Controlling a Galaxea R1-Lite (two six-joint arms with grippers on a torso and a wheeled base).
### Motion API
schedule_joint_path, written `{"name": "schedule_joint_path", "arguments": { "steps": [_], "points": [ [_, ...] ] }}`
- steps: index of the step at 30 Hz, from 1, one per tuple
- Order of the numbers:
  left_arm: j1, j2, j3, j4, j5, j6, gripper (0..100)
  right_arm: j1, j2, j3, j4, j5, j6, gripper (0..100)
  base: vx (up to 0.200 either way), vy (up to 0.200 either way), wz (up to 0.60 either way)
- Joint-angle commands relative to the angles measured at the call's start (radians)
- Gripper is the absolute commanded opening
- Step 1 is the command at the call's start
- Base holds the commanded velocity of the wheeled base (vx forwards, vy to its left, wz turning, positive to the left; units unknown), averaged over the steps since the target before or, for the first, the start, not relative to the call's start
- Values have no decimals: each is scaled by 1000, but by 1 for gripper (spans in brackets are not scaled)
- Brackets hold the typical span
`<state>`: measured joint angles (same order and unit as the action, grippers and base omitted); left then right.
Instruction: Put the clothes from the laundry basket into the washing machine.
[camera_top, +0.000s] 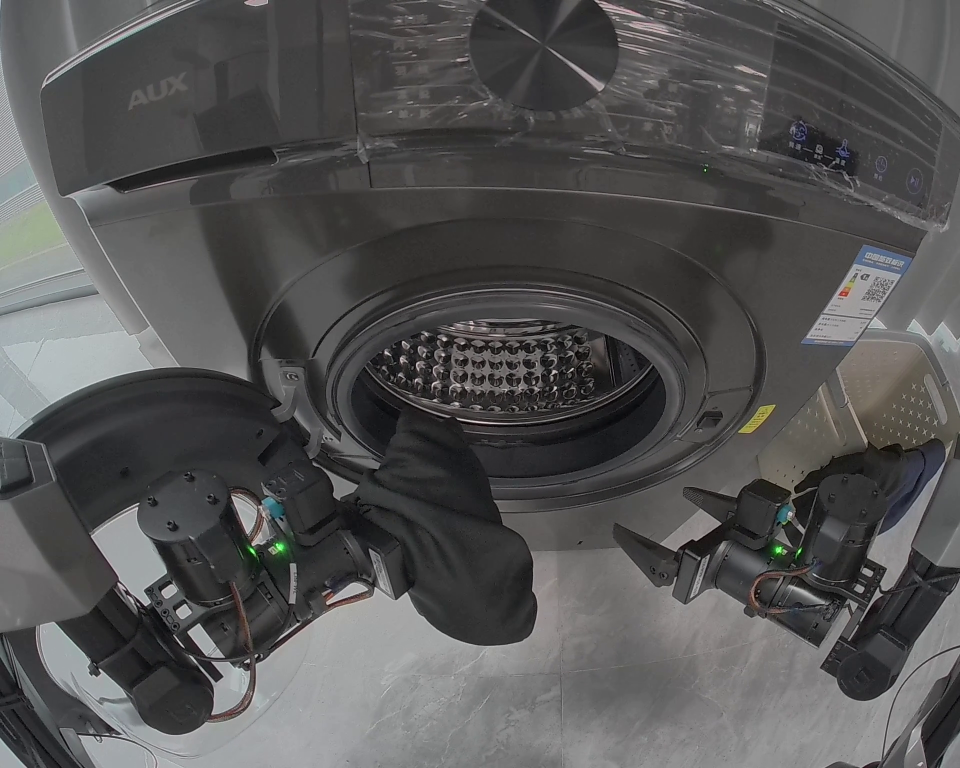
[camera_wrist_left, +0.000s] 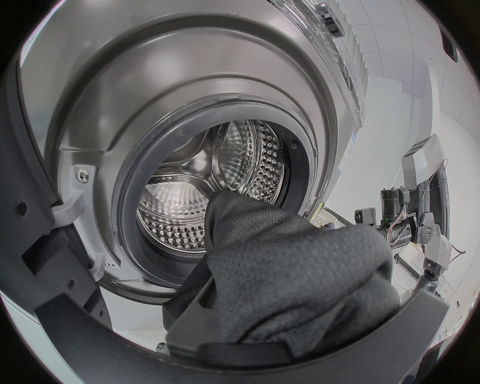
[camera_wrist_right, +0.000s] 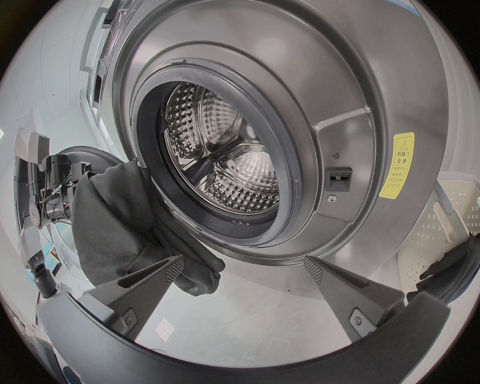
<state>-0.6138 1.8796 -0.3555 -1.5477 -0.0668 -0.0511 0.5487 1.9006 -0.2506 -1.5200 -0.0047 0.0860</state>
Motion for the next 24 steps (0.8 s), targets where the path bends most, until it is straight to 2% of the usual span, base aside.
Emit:
{"name": "schedule_joint_path", "arguments": {
  "steps": [1, 12, 15, 19, 24],
  "points": [
    [0, 3, -2, 0, 2, -1, 0, 2, 1, -1, 0, 0, 0, 100, 0, 0, 0],
    [2, 9, -2, 0, 2, -3, 0, 4, 3, 4, 0, 0, 0, 100, 0, 0, 0],
    [2, 18, -3, -2, 2, -3, 0, 4, 3, 4, 0, 0, 0, 100, 200, 0, 0],
    [2, 18, -6, -2, 2, -3, 0, 5, 0, 7, 0, 0, 0, 100, 0, 0, 0],
    [-23, 12, 13, -2, 4, -6, 0, 60, -25, 57, -6, 9, -3, 100, 0, 0, 0]
  ]
}}
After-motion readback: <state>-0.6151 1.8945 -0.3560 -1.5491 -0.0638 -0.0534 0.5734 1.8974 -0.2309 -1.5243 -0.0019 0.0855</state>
